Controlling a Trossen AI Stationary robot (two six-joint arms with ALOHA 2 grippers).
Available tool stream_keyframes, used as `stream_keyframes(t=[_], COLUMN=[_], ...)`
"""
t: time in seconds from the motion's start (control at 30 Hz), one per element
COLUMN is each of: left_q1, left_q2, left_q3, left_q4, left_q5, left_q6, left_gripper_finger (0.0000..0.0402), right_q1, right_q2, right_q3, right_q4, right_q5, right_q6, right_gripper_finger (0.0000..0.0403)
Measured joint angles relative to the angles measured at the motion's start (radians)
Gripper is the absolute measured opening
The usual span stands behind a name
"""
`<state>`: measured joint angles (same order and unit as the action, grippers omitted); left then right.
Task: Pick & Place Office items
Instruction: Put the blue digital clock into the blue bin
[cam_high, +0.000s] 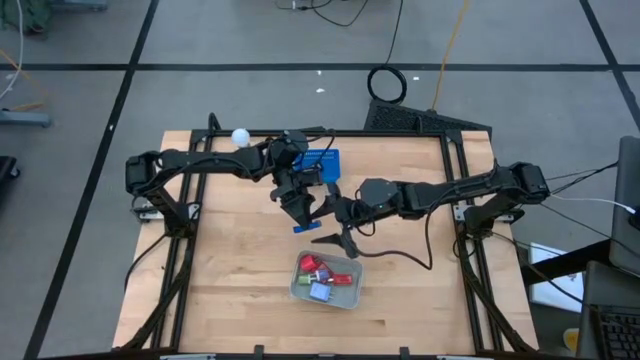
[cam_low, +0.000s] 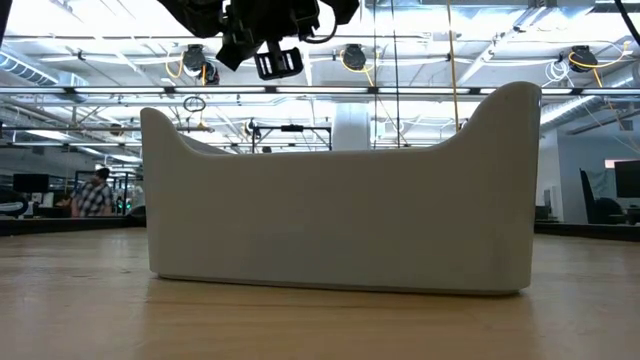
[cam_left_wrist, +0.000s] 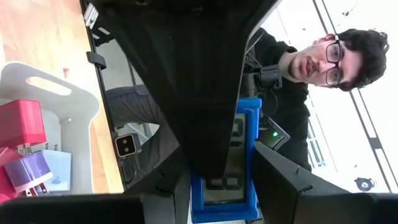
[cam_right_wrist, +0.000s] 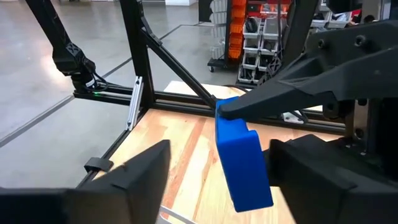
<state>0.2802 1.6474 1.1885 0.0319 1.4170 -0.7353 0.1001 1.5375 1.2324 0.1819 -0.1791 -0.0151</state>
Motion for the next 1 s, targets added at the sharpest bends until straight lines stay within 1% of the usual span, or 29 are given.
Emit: stream_keyframes(t=[0.27, 0.37, 0.5, 0.63, 0.9, 0.93, 1.0], left_q1=[-0.001, -0.001, -0.001, -0.001, -0.002, -0.002, -0.002], left_q2=[0.000, 0.000, 0.000, 0.000, 0.000, 0.000, 0.000], left_q3=[0.000, 0.000, 0.000, 0.000, 0.000, 0.000, 0.000], left_q4=[0.003, 0.026, 0.055, 0.056, 0.056, 0.056, 0.056], left_q5=[0.000, 0.000, -0.002, 0.005, 0.004, 0.004, 0.001], left_q6=[-0.001, -0.011, -0.033, -0.038, -0.037, -0.038, -0.044], left_gripper_finger=[0.0133, 0.0133, 0.0133, 0.0133, 0.0133, 0.0136, 0.0161], right_q1=[-0.001, -0.001, -0.001, -0.001, -0.001, -0.001, -0.001], right_q2=[0.000, -0.001, -0.001, -0.001, -0.001, -0.001, -0.001], right_q3=[0.000, 0.000, 0.000, 0.000, 0.000, 0.000, 0.000], right_q4=[0.000, 0.004, 0.019, 0.028, 0.028, 0.028, 0.027], right_q5=[0.001, 0.004, 0.006, 0.000, 0.000, 0.000, 0.001], right_q6=[-0.008, -0.011, -0.021, -0.046, -0.047, -0.047, -0.046], right_gripper_finger=[0.0151, 0.0118, 0.0084, 0.0064, 0.0062, 0.0062, 0.0061])
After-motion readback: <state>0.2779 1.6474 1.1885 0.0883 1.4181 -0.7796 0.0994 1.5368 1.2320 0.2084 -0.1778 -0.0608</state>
